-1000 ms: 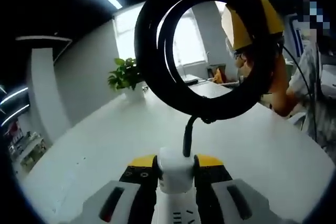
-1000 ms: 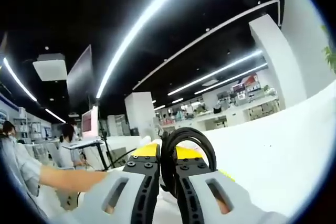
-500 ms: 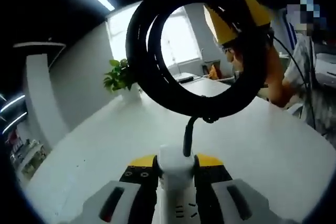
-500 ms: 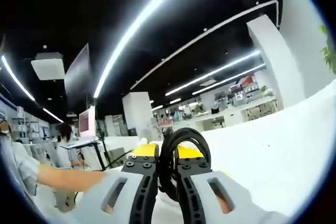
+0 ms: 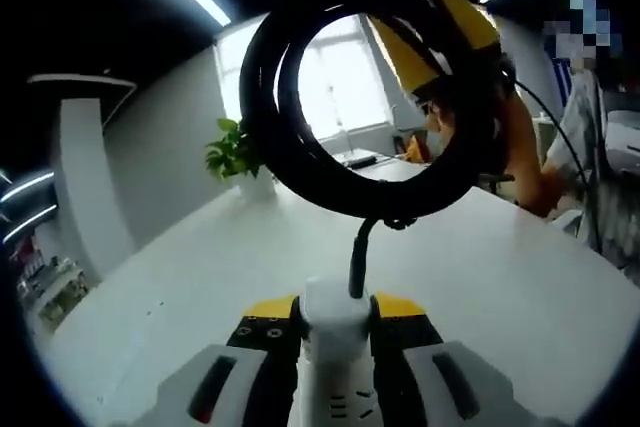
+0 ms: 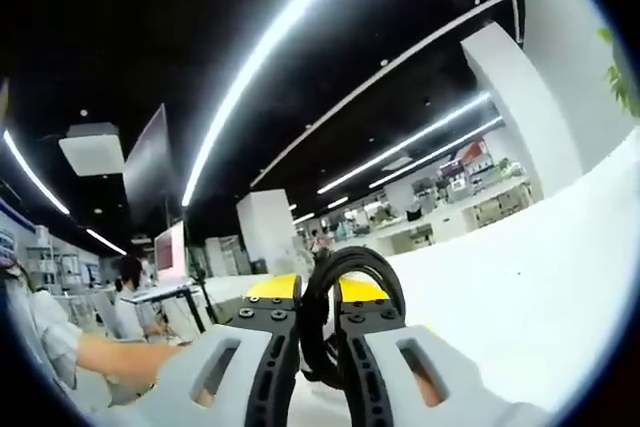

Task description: Straighten the power strip on the desk, plug the charger into it

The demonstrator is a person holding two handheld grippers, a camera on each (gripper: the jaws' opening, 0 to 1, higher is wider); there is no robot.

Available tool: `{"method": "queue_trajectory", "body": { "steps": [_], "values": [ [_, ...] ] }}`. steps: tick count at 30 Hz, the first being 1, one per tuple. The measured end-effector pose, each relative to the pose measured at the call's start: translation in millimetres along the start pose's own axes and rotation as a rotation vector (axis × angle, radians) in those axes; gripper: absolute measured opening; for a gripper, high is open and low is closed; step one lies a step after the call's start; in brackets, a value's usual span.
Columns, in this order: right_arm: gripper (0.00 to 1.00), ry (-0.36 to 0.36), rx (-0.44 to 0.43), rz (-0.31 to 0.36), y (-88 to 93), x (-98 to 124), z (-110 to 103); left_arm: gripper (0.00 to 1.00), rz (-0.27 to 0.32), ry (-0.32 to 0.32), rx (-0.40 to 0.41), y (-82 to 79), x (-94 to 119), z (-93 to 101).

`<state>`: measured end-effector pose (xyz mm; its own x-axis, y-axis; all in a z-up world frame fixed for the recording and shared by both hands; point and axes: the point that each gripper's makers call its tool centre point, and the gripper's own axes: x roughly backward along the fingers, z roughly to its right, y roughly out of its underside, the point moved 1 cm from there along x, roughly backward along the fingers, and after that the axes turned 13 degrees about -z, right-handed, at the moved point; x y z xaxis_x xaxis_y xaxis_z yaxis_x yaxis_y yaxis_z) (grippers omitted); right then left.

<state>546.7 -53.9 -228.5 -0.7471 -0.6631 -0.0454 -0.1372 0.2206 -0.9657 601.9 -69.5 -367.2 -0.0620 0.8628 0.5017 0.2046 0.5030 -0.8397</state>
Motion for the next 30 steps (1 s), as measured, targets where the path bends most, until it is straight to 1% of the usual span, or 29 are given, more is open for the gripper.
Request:
{"method": "queue_trajectory", "body": {
  "steps": [1,2,5,7,8,10,12,14,16,18,19,22,26,28,30],
  "values": [
    [0.12,0.002,0.02,0.0,-0.1,-0.1,0.3,0.26,0.001,0.001,0.003,-0.1,-0.3,-0.3],
    [0.12,-0.008,0.068,-0.006,1.3,-0.9,-1.8,0.26,0.002,-0.002,0.003,-0.2,-0.6,-0.2],
    [0.14,-0.014,0.076,-0.014,4.0,-1.6,-4.3,0.27,-0.001,-0.005,-0.004,-0.1,-1.5,3.1],
    [0.2,-0.004,0.088,-0.008,4.3,-2.2,-3.4,0.27,-0.007,-0.008,-0.013,0.4,-1.4,4.8],
    [0.24,0.002,0.092,-0.003,3.6,-2.6,-2.5,0.27,-0.01,-0.009,-0.015,0.6,-1.4,4.8],
    [0.37,0.026,0.096,0.014,0.9,-3.0,0.7,0.27,-0.012,-0.012,-0.013,0.9,-1.4,4.0],
    [0.51,0.052,0.109,0.047,-5.0,-2.0,3.1,0.27,-0.013,-0.012,-0.012,1.0,-1.4,3.8],
    [0.59,0.077,0.134,0.063,-9.1,0.1,4.5,0.27,-0.012,-0.014,-0.011,1.3,-1.1,4.2],
    [0.64,0.097,0.148,0.064,-10.9,2.1,6.4,0.27,-0.011,-0.013,-0.004,2.3,-0.4,2.9],
    [0.65,0.107,0.155,0.069,-12.0,4.6,7.9,0.26,-0.007,-0.027,0.024,5.4,1.9,-1.6],
    [0.65,0.108,0.155,0.071,-11.9,5.8,8.5,0.26,0.012,-0.026,0.038,4.1,2.2,-3.3],
    [0.64,0.108,0.144,0.066,-8.4,8.3,11.1,0.26,0.022,-0.03,0.046,3.1,1.4,-1.2],
    [0.62,0.116,0.113,0.063,-4.1,10.9,18.5,0.27,0.002,-0.047,0.049,3.8,0.9,-2.4],
    [0.59,0.109,0.1,0.065,-2.9,11.6,19.1,0.29,-0.006,-0.058,0.054,5.2,0.8,-3.9],
    [0.57,0.098,0.094,0.061,-1.0,11.5,17.7,0.32,-0.005,-0.061,0.077,6.7,1.1,-6.3]
  ]
}}
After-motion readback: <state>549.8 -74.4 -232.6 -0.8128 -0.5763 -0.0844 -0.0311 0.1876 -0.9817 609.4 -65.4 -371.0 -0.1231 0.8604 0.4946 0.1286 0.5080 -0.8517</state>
